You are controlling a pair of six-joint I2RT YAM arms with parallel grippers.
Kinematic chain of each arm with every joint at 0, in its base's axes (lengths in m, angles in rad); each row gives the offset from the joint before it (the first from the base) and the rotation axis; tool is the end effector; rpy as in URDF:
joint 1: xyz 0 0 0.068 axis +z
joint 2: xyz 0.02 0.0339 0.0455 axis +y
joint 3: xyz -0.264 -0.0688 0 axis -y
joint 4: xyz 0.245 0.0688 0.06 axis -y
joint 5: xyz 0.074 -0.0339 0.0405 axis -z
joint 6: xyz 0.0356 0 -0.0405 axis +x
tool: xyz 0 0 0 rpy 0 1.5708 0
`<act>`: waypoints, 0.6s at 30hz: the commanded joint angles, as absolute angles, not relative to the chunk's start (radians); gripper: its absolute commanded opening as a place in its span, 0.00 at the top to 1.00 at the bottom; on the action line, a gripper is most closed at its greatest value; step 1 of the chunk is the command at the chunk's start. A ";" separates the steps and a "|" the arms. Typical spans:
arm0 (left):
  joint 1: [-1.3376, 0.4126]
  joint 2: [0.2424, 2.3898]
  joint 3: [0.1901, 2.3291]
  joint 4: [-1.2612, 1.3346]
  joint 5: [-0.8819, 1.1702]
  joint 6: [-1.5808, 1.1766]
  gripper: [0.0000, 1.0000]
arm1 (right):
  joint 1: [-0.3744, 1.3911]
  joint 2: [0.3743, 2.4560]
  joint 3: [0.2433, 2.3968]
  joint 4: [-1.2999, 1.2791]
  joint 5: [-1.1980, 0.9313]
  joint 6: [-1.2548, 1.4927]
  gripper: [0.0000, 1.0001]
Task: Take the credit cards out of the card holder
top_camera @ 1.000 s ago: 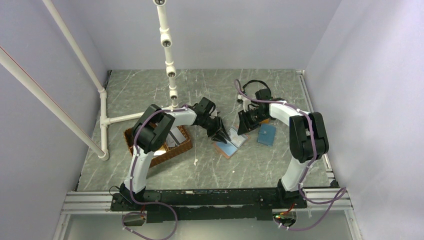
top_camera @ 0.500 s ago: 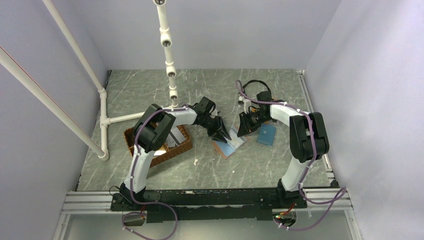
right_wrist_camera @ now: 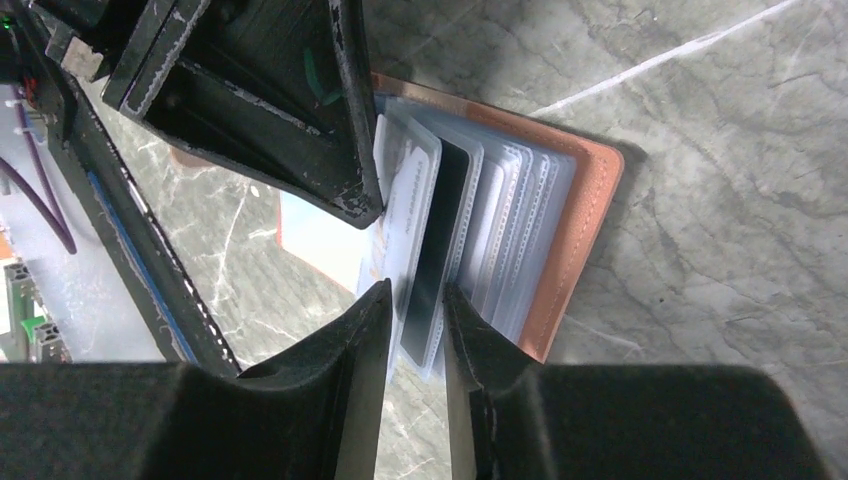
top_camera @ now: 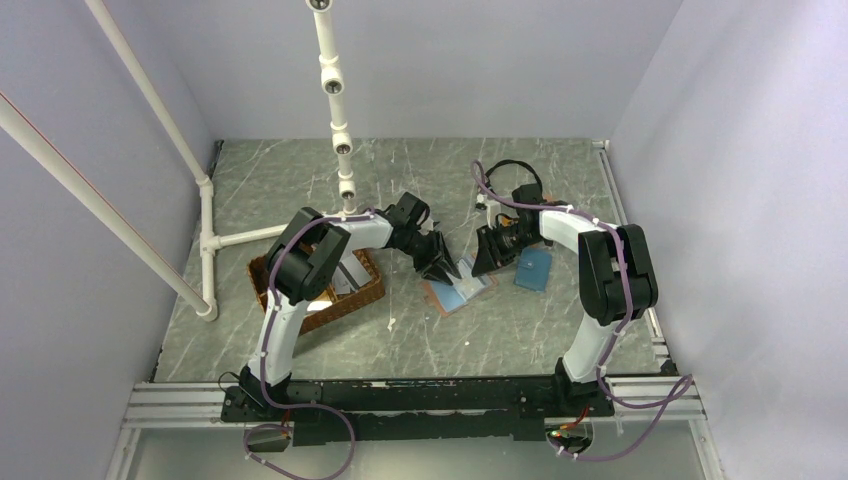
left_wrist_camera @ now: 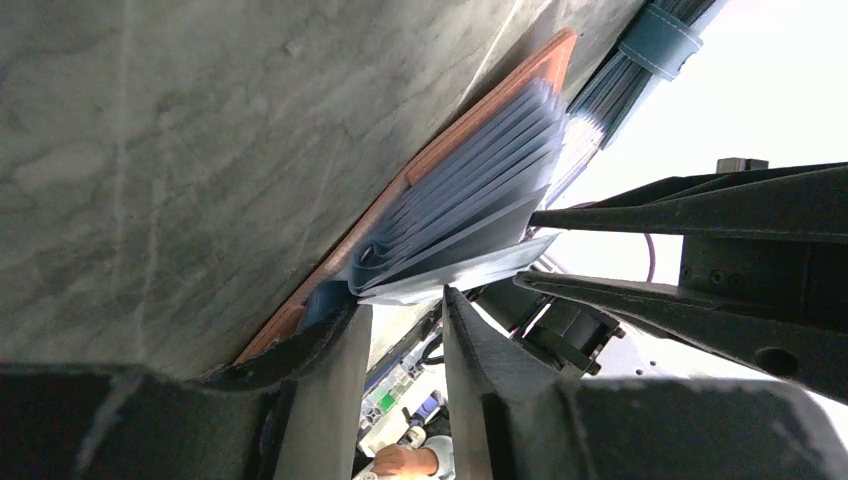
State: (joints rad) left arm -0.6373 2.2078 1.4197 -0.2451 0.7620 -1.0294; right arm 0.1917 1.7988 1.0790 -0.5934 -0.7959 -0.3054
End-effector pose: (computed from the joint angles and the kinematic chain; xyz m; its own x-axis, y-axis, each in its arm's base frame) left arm 0.3418 -0.2836 0.1086 -0.9682 -0.0546 0.2443 -0.2234 0.6292 -0.7444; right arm 0.3178 0.0876 0.1586 -0.8116 -0.3718 -0.4507 -0.5830 0.5666 0.5823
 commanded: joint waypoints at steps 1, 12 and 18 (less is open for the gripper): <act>-0.629 2.202 1.426 -0.202 0.701 -0.997 0.61 | 0.212 1.772 1.052 -0.595 -0.886 -0.282 0.73; -0.624 2.172 1.420 -0.188 0.669 -0.977 0.61 | 0.219 1.783 1.039 -0.560 -0.870 -0.215 0.67; -0.622 2.155 1.391 -0.176 0.665 -0.981 0.60 | 0.201 1.737 1.047 -0.554 -0.800 -0.208 0.57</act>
State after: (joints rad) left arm -0.6277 2.1994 1.4162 -0.2420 0.7460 -1.0073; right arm 0.1963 1.7905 1.0542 -0.5804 -0.8234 -0.2169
